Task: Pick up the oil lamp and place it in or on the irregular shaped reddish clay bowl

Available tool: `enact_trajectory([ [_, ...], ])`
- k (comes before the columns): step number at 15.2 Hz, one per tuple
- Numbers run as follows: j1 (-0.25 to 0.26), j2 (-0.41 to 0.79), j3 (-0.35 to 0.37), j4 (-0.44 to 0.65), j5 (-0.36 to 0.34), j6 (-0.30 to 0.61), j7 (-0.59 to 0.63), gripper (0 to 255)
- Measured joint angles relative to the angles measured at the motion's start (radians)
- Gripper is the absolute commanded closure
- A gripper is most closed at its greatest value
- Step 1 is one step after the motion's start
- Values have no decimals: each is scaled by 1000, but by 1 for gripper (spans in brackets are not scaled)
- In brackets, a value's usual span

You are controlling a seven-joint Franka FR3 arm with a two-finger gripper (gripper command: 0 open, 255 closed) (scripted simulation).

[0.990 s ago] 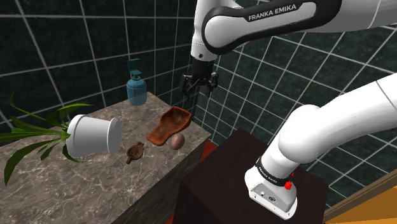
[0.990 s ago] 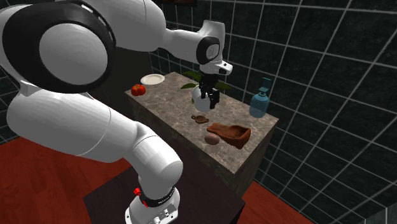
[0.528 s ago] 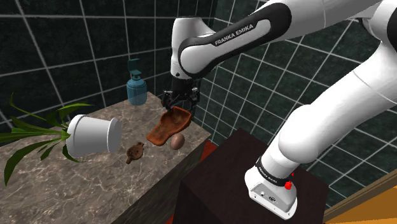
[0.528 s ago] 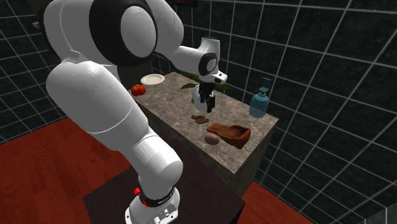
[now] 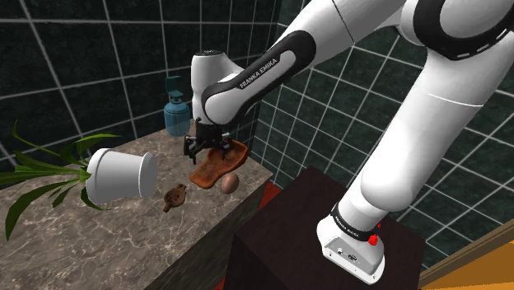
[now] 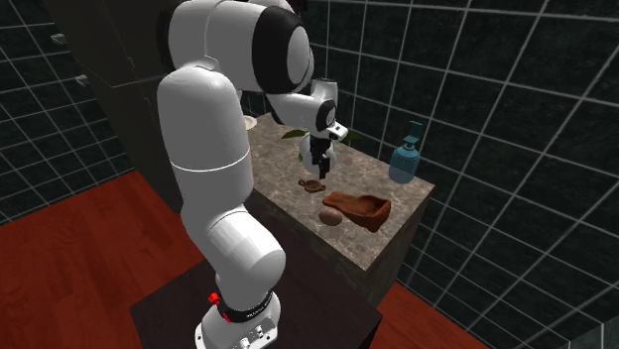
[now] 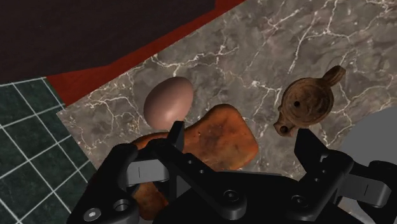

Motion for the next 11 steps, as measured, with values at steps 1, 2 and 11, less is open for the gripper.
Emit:
enact_trajectory([
  [1, 7, 50, 0, 25, -26, 23, 34, 0],
  [2, 10, 96, -6, 53, -50, 37, 57, 0],
  [11, 128, 463, -80, 326, -196, 115, 276, 0],
])
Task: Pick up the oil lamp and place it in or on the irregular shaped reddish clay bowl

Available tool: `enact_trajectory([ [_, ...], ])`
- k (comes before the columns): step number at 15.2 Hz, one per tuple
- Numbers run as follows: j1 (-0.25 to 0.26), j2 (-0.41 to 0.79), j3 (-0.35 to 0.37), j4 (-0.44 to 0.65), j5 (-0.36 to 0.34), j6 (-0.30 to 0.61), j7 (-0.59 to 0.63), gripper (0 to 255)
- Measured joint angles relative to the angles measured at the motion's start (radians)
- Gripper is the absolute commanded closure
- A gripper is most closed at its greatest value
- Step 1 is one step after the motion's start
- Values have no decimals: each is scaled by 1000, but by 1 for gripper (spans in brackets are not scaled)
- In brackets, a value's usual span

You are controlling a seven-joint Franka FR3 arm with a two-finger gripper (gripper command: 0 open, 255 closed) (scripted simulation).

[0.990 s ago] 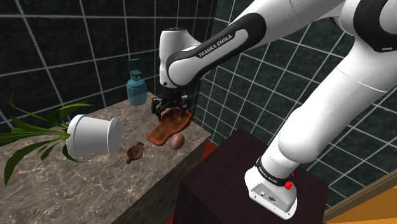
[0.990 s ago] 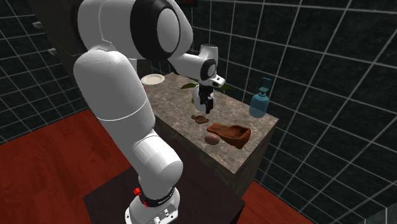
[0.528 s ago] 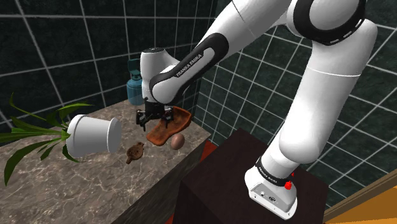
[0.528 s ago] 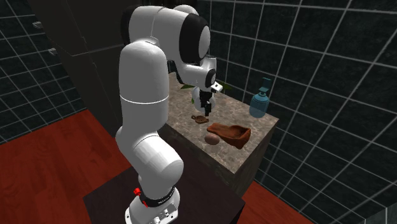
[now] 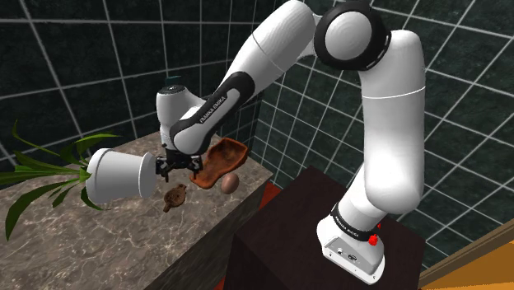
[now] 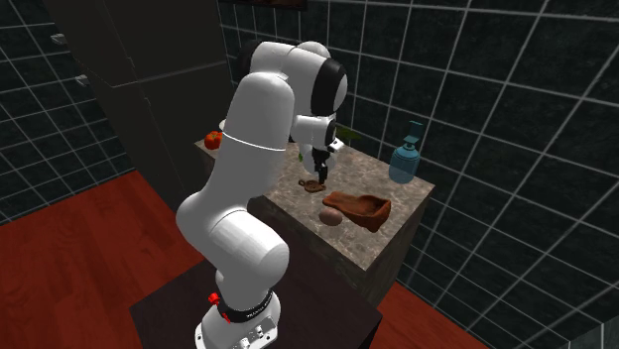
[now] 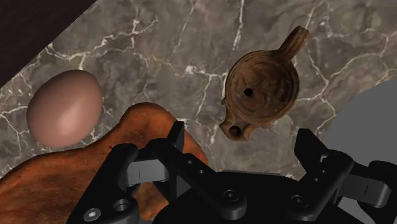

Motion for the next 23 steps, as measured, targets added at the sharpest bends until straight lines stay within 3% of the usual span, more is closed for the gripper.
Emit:
enact_trajectory([
  [4, 36, 102, -28, 88, -22, 8, 41, 0],
  [16, 52, 178, -55, 118, -46, 59, 60, 0],
  [17, 52, 178, -56, 116, -46, 62, 60, 255],
  [23, 58, 187, -51, 113, -47, 75, 62, 255],
])
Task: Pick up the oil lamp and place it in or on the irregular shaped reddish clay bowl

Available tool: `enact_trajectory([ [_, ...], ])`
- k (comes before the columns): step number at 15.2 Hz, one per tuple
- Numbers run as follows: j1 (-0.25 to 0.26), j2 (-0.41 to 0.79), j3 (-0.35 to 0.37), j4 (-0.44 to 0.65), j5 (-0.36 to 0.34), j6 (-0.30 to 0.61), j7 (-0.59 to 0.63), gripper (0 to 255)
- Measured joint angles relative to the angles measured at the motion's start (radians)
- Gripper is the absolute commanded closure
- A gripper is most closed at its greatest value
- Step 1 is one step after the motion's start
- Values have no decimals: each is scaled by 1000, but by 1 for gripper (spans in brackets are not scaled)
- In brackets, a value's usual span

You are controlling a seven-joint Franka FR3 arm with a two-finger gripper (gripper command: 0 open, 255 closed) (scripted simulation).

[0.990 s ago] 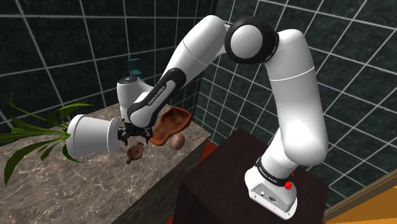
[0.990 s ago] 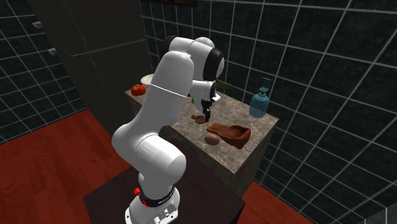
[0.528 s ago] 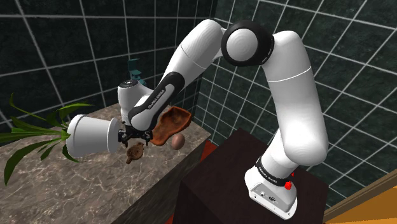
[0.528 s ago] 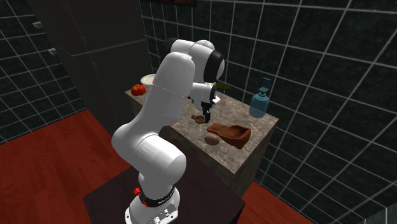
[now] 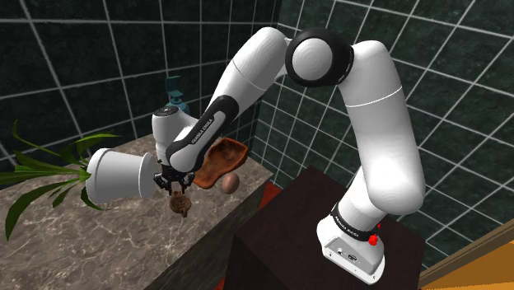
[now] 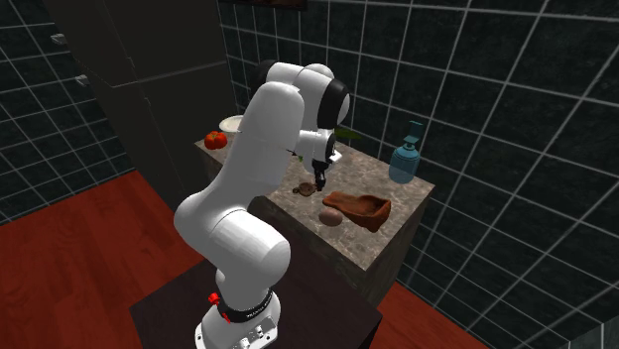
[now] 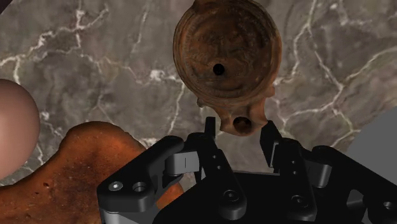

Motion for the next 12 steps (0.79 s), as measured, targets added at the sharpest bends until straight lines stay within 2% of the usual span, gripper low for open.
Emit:
enact_trajectory([
  [5, -2, -4, 2, 3, 2, -7, -2, 255],
  [12, -18, -74, 23, -18, 22, -57, -14, 255],
])
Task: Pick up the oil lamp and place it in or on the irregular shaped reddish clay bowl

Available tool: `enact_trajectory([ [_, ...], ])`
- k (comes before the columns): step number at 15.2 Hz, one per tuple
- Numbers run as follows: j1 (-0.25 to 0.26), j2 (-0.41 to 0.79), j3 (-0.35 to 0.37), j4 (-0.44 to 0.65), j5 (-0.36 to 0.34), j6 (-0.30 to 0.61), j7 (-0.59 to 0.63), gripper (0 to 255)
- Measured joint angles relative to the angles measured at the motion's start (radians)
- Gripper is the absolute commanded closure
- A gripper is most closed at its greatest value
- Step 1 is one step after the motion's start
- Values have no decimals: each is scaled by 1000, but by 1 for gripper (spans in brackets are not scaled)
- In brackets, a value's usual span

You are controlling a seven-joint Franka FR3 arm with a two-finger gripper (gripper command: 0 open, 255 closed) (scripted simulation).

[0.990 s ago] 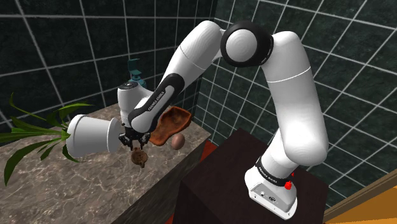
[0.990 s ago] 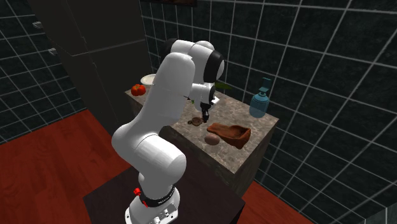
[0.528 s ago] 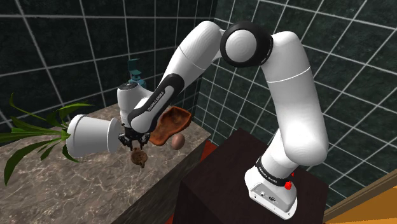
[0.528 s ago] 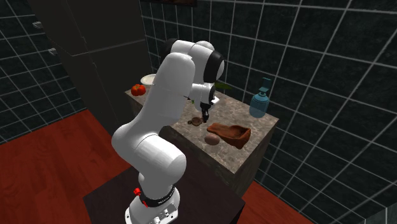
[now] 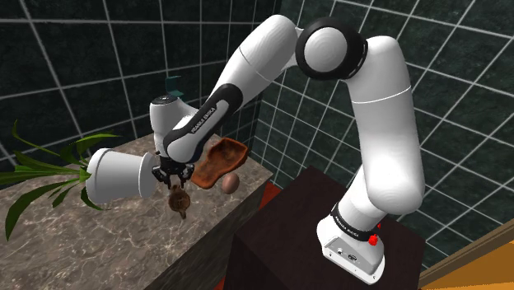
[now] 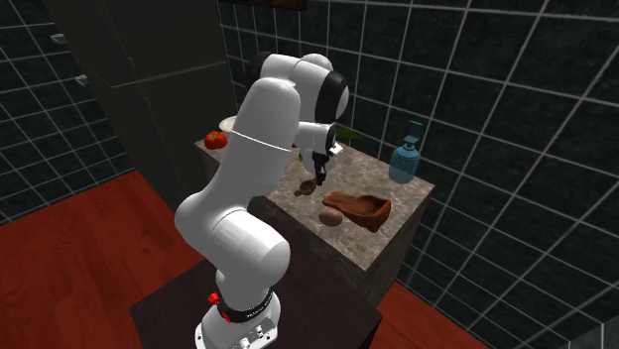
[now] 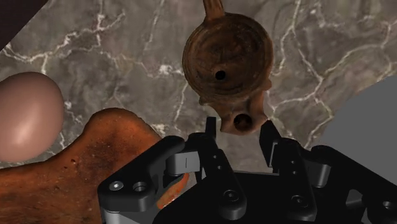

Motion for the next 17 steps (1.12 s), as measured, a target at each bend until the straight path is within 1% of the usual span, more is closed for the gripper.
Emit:
enact_trajectory([
  [10, -26, -114, 34, -18, 39, -94, -24, 255],
  [11, -27, -114, 34, -18, 39, -94, -24, 0],
  [13, -28, -94, 34, -4, 40, -98, -33, 0],
  [17, -49, 17, 33, 65, 44, -124, -102, 0],
])
